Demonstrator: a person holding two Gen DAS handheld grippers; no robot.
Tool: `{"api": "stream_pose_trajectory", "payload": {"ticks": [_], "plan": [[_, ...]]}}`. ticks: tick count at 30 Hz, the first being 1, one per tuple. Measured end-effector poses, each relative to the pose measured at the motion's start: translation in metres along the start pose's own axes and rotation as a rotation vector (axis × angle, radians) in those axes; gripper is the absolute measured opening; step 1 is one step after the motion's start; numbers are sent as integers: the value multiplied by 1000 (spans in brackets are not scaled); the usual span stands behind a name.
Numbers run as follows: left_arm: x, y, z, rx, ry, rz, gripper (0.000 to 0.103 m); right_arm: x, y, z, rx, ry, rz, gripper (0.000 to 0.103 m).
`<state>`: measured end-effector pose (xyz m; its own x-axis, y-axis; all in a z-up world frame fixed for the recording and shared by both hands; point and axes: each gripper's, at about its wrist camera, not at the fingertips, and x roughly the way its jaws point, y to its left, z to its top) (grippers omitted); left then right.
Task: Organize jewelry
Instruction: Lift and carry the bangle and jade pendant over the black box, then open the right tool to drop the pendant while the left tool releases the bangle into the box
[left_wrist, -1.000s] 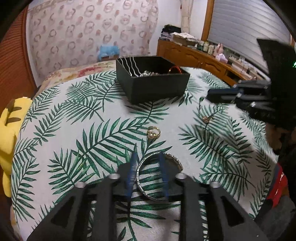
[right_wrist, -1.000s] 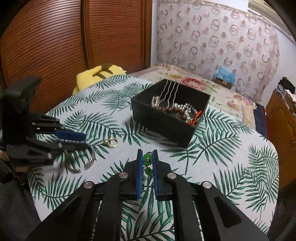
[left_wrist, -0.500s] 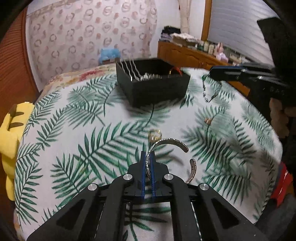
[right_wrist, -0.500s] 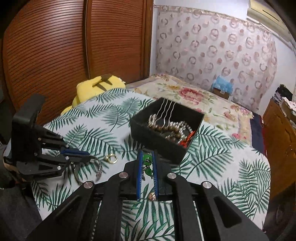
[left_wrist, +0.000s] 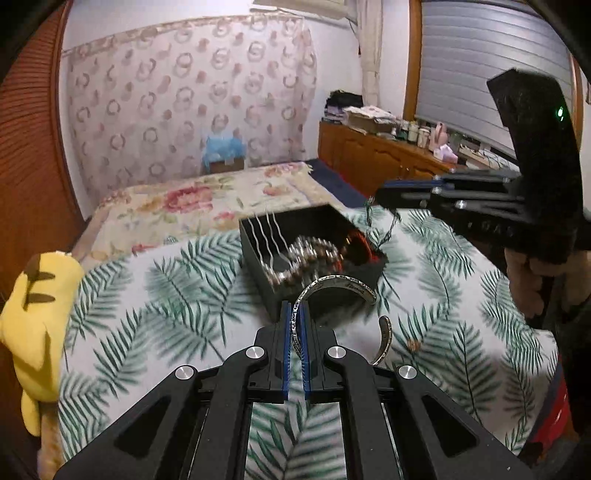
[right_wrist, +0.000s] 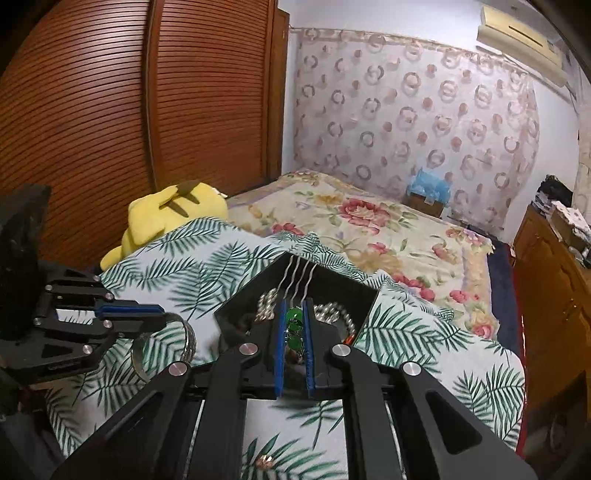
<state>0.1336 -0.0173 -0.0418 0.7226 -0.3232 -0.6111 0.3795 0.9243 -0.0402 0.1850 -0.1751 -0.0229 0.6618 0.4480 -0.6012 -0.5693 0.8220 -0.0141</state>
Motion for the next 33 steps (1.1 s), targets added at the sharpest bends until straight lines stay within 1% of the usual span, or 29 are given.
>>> {"api": "stream_pose_trajectory", "payload": {"ticks": [7,8,10,17,26,33], "plan": [[18,10,18,-14,4,19,4,25,-25,2,90,25,39,12],[21,11,19,-17,8,21,4,26,-25,1,95,28,41,18],[28,13,21,-24,16,22,4,29,-27,0,98,29,35,23],[48,14,30,-32,29,28,4,20,-34,-14,124,15,19,23],[75,8,46,-15,43,46,4,6,-37,-40,124,37,-14,23],[87,0,47,-7,58,55,4,0,-35,-60,123,59,-15,23]]}}
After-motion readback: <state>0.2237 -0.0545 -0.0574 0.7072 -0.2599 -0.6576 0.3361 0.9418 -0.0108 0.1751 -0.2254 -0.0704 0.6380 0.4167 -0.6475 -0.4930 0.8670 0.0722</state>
